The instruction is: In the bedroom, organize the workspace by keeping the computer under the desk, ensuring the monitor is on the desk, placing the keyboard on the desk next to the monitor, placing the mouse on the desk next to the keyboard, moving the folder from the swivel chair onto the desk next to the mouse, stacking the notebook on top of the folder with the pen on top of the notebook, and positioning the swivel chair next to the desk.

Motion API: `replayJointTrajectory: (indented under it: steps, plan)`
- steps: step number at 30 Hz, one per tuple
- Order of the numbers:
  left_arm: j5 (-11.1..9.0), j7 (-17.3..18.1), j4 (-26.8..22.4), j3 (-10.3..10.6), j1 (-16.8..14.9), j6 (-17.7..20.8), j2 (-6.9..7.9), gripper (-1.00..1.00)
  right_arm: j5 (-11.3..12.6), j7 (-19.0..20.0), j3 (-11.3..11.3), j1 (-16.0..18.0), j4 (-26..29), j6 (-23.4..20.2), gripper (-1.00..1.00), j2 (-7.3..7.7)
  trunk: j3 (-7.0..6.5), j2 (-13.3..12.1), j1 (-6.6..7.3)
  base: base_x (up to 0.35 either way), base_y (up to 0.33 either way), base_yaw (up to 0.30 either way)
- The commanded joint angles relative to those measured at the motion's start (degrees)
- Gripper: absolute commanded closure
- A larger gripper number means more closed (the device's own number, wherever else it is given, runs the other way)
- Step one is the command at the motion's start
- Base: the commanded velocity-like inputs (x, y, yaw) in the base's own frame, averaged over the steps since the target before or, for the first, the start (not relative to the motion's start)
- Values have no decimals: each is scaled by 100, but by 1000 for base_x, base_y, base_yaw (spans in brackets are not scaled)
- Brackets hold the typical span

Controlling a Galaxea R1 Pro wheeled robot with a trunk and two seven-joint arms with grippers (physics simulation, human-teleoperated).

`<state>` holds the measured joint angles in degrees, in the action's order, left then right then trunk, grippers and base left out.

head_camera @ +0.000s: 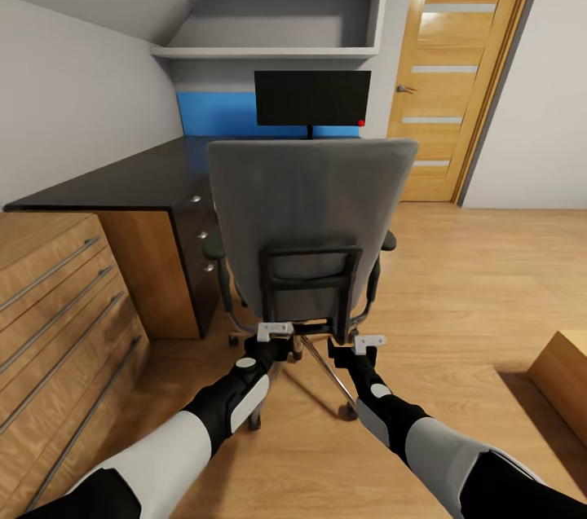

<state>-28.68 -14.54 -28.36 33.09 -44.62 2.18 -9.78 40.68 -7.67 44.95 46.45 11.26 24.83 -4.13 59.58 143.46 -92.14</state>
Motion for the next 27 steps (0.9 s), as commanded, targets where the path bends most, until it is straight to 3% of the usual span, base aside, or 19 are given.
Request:
replayJointTrajectory:
  steps: [1,17,27]
  plan:
    - [-40,-52,-11,47,-6,12,7,-100,16,-41,49,5,-1,14,-100,0,5,2,0,60,8,0]
    - [-49,-49,-11,55,-4,-15,12,-100,-15,-55,53,-2,7,44,-100,0,5,2,0,18,2,0]
    - [-50,-48,-11,57,-3,-33,12,-100,-8,-67,50,-4,8,57,-100,0,5,2,0,232,0,0]
